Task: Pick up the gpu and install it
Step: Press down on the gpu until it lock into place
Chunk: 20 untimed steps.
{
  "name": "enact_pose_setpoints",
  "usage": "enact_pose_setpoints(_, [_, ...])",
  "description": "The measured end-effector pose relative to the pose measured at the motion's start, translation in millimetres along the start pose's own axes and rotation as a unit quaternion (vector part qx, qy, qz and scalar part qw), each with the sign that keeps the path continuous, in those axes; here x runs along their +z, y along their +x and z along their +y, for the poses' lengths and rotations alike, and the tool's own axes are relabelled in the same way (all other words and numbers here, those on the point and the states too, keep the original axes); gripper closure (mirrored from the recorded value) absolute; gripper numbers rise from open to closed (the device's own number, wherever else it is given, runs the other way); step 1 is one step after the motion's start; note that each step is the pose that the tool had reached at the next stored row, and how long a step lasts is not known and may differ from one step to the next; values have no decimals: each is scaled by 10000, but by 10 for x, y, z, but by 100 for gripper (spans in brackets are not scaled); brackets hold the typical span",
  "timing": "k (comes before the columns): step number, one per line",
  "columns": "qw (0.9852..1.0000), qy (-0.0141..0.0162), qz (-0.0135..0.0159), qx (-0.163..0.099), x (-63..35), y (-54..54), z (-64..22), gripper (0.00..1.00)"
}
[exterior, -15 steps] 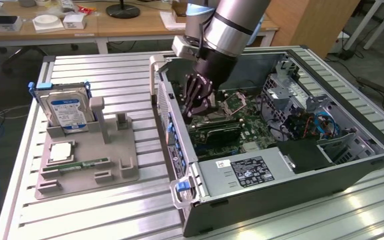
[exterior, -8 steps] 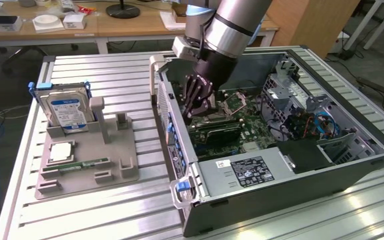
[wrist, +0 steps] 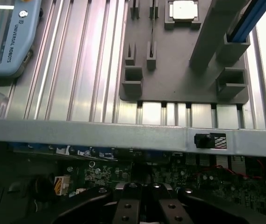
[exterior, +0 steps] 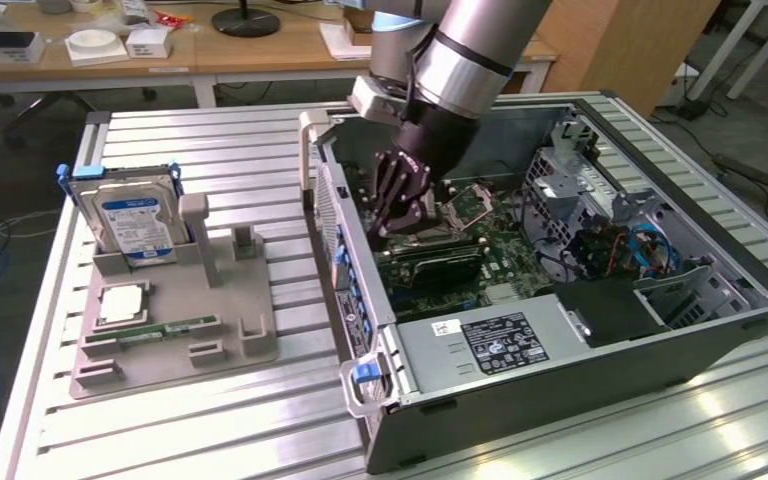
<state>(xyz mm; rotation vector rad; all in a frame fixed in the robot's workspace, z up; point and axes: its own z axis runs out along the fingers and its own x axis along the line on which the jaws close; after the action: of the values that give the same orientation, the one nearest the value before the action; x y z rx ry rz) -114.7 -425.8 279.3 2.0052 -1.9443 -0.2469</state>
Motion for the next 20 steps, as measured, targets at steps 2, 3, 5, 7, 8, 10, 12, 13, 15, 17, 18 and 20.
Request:
enact_pose_setpoints(2, [10000,0,0,0,-2,0,-9,90])
enact_pose_setpoints(3, [10000,1,-1,-1,3,-1,-12,90])
enact_pose_setpoints(5, [10000,2,8,-13,26,-3,-21,90])
enact_pose_setpoints(7, [10000,6,16,-27,55,-6,-32,90])
enact_pose_setpoints(8, [10000,10,18,-32,67,-8,-35,90])
enact_pose_setpoints(10, [10000,38,25,-43,87,-10,-40,90])
enact_pose_setpoints(12, [9999,106,40,-51,94,-19,-43,90])
enact_pose_setpoints(13, [9999,150,48,-52,96,-23,-44,90])
enact_pose_setpoints(15, [9997,240,63,-53,98,-28,-43,90])
enact_pose_setpoints(17, [9995,318,70,-56,109,-30,-41,90])
enact_pose_setpoints(18, [9993,354,74,-56,115,-31,-39,90])
enact_pose_setpoints(20, [9991,421,82,-54,131,-33,-33,90])
